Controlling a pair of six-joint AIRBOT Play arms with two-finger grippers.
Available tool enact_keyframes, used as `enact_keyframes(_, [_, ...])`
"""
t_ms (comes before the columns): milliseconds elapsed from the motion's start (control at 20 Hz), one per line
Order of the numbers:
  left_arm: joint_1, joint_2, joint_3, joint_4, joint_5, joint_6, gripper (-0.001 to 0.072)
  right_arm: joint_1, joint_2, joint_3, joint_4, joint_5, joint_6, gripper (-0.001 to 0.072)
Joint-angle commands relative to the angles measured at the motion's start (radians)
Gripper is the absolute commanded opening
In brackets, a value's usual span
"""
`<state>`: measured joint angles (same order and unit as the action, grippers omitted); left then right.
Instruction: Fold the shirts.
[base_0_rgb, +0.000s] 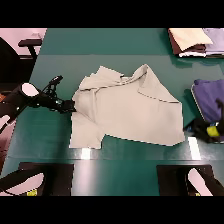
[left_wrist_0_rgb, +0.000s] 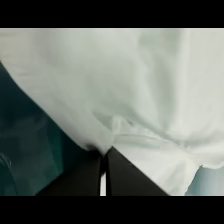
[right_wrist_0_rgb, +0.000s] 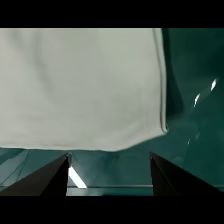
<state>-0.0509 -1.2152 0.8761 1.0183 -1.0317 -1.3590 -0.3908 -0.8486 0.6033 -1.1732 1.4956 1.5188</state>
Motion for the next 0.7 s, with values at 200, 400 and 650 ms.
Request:
enact_keyframes(200, [0.0,0.0,0.013,-0.008,0.018,0.006,0.0023,-0.02,0.052,-0.281,0.082,-0.176,0.028,0.0531])
enact_keyframes(400, [0.0,0.0,0.013,-0.008,0.021,0.006,0.0023,0.117,-0.063,-0.219,0.108,-0.283,0.028,0.0307])
enact_keyframes(650, [0.0,0.009,0.031,-0.005,-0.013,0.005,0.0021,0.283,-0.159,-0.074,0.096,-0.303,0.005,0.0019])
